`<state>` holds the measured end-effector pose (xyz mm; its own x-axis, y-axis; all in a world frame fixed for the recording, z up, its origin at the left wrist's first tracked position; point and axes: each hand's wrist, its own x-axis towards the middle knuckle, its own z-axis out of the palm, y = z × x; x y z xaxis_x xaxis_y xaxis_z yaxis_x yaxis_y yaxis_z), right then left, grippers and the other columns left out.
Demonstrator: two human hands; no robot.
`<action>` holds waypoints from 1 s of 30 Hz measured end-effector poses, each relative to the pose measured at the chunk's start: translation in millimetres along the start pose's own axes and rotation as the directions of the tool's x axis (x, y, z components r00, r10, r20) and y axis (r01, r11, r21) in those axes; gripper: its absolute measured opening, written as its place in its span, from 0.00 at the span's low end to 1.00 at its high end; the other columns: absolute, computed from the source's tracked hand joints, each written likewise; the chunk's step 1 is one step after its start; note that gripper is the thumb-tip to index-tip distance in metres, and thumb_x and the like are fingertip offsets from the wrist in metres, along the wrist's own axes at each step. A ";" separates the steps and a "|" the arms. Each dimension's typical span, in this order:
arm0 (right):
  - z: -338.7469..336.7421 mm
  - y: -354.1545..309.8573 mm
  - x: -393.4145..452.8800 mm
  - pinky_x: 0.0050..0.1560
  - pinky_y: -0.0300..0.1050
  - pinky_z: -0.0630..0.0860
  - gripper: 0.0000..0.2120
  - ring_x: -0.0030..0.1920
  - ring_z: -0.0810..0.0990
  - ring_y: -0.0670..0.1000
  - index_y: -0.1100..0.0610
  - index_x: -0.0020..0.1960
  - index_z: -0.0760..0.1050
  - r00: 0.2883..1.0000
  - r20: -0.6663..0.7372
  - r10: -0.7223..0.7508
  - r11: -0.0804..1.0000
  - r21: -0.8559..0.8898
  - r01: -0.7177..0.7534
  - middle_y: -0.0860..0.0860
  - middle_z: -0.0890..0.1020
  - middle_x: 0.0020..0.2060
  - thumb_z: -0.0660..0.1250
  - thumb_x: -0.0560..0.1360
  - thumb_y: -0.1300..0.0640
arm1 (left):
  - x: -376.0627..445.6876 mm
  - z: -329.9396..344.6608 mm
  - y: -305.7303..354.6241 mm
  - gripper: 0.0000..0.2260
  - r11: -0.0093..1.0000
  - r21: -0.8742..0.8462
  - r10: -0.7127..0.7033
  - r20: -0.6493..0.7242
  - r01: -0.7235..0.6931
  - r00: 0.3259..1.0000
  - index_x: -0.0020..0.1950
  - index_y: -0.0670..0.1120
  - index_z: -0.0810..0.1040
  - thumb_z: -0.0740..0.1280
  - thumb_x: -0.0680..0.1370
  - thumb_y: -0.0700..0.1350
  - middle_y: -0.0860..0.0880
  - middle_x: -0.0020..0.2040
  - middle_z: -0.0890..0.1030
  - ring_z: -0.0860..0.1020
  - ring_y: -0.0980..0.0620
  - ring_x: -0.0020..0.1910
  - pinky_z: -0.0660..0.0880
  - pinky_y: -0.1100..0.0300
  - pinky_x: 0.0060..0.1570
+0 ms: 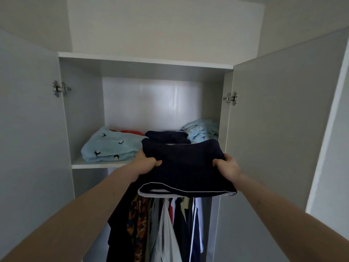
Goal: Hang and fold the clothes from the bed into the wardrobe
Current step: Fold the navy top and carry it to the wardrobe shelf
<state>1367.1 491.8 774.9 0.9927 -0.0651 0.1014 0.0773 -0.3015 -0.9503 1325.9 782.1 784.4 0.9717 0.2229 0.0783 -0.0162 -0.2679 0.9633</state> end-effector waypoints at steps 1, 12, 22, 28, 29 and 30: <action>4.4 -0.6 15.6 0.38 0.43 0.75 0.18 0.45 0.82 0.53 0.55 0.63 0.75 1.000 -0.009 0.001 1.000 0.003 -0.001 0.52 0.82 0.46 0.66 0.74 0.61 | 15.6 0.8 1.0 0.28 1.000 -0.003 -0.004 0.003 0.004 1.000 0.74 0.45 0.69 0.72 0.76 0.36 0.44 0.66 0.78 0.78 0.42 0.63 0.74 0.45 0.67; 53.9 -30.3 170.4 0.54 0.53 0.79 0.24 0.51 0.81 0.59 0.56 0.70 0.72 1.000 -0.015 -0.004 0.989 -0.149 0.002 0.55 0.81 0.53 0.67 0.74 0.59 | 184.5 -12.0 11.5 0.24 0.997 -0.042 -0.070 0.021 0.071 0.997 0.69 0.40 0.70 0.67 0.73 0.34 0.39 0.59 0.79 0.80 0.41 0.53 0.78 0.51 0.45; 84.0 -27.7 271.2 0.61 0.50 0.76 0.32 0.62 0.78 0.61 0.55 0.79 0.62 0.999 -0.026 -0.044 0.946 -0.322 0.033 0.59 0.77 0.65 0.67 0.76 0.58 | 296.2 -6.6 -5.2 0.37 0.998 0.003 -0.061 -0.034 0.061 0.998 0.78 0.42 0.58 0.73 0.73 0.38 0.41 0.67 0.74 0.77 0.43 0.59 0.75 0.53 0.56; 122.4 29.3 256.4 0.72 0.54 0.64 0.29 0.74 0.65 0.57 0.43 0.77 0.65 0.967 0.004 -0.255 0.668 -0.722 0.179 0.49 0.65 0.76 0.65 0.78 0.41 | 279.5 16.7 -49.4 0.38 0.762 0.587 0.293 0.067 -0.275 0.954 0.82 0.50 0.57 0.68 0.77 0.60 0.46 0.80 0.61 0.62 0.44 0.77 0.60 0.51 0.77; 131.1 40.4 250.7 0.72 0.54 0.63 0.26 0.73 0.65 0.55 0.42 0.75 0.68 0.957 0.011 -0.291 0.642 -0.740 0.204 0.47 0.66 0.75 0.62 0.78 0.39 | 273.8 20.7 -60.7 0.36 0.714 0.626 0.299 0.132 -0.313 0.945 0.81 0.53 0.59 0.65 0.77 0.63 0.48 0.81 0.61 0.60 0.45 0.78 0.58 0.51 0.78; 138.1 49.6 246.1 0.72 0.54 0.62 0.24 0.73 0.66 0.54 0.41 0.73 0.70 0.950 0.023 -0.310 0.617 -0.755 0.220 0.45 0.68 0.74 0.60 0.79 0.37 | 269.1 24.2 -72.1 0.35 0.645 0.686 0.287 0.191 -0.337 0.939 0.81 0.55 0.59 0.61 0.77 0.66 0.49 0.81 0.59 0.58 0.46 0.79 0.55 0.50 0.78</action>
<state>1628.0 592.1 712.1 0.9217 0.0536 0.3841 0.1961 -0.9189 -0.3423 1594.3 838.7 729.7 0.9526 -0.0470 0.3006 -0.1761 -0.8908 0.4189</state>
